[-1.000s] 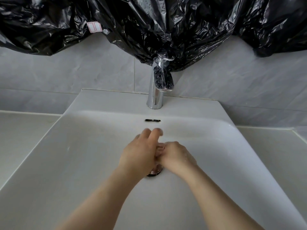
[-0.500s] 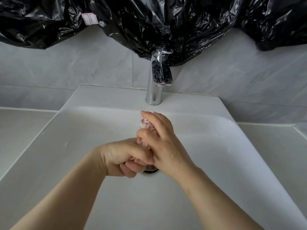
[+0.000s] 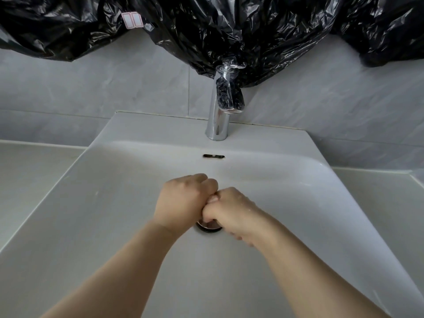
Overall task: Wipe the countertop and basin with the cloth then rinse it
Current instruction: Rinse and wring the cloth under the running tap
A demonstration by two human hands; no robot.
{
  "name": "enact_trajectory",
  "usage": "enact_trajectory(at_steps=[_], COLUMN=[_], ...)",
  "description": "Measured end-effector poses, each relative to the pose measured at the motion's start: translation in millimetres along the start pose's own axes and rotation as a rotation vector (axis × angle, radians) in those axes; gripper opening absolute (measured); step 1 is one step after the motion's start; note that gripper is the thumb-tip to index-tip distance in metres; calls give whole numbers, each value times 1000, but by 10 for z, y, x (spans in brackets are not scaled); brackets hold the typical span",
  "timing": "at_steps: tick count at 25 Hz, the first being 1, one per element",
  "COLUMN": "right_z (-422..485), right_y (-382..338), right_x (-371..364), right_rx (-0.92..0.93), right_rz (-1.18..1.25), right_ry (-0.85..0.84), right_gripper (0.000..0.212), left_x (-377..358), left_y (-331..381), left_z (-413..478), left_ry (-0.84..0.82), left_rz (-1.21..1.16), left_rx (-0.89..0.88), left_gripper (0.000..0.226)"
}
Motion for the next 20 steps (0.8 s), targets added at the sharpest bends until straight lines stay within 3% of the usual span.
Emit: enact_trajectory(at_steps=[2, 4, 8, 11, 13, 15, 17, 20], right_z=[-121, -197, -256, -152, -6, 96, 154, 139], right_y=[7, -15, -79, -30, 98, 150, 196, 145], right_x=[-56, -79, -85, -81, -4, 133, 245, 280], right_rx=[-171, -245, -259, -272, -126, 74, 129, 127], right_rz=[336, 566, 789, 702, 298, -12, 123, 450], right_ry=[-272, -437, -552, -373, -50, 283, 329, 331], right_gripper=[34, 39, 41, 40, 38, 32, 27, 17], left_x=[29, 126, 186, 30, -113, -156, -110, -22], left_y=[-35, -25, -47, -71, -128, -120, -138, -131], left_z=[-44, -29, 11, 31, -16, -38, -19, 27], left_ry=[66, 206, 348, 33, -203, -330, -338, -221], left_rz=[13, 48, -4, 44, -24, -247, -649, -1124], left_rx=[-34, -47, -26, 113, 352, 552, 800, 1054], left_gripper=[20, 21, 21, 9, 15, 31, 34, 16])
Point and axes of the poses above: each hand's wrist, its own z-axis towards the middle knuckle, its own x-axis out of the back of the hand, y = z × x, the point moved 3 cm from there along z, towards the middle knuckle, and after that the axes turned 13 degrees about y, right-handed, at the moved point
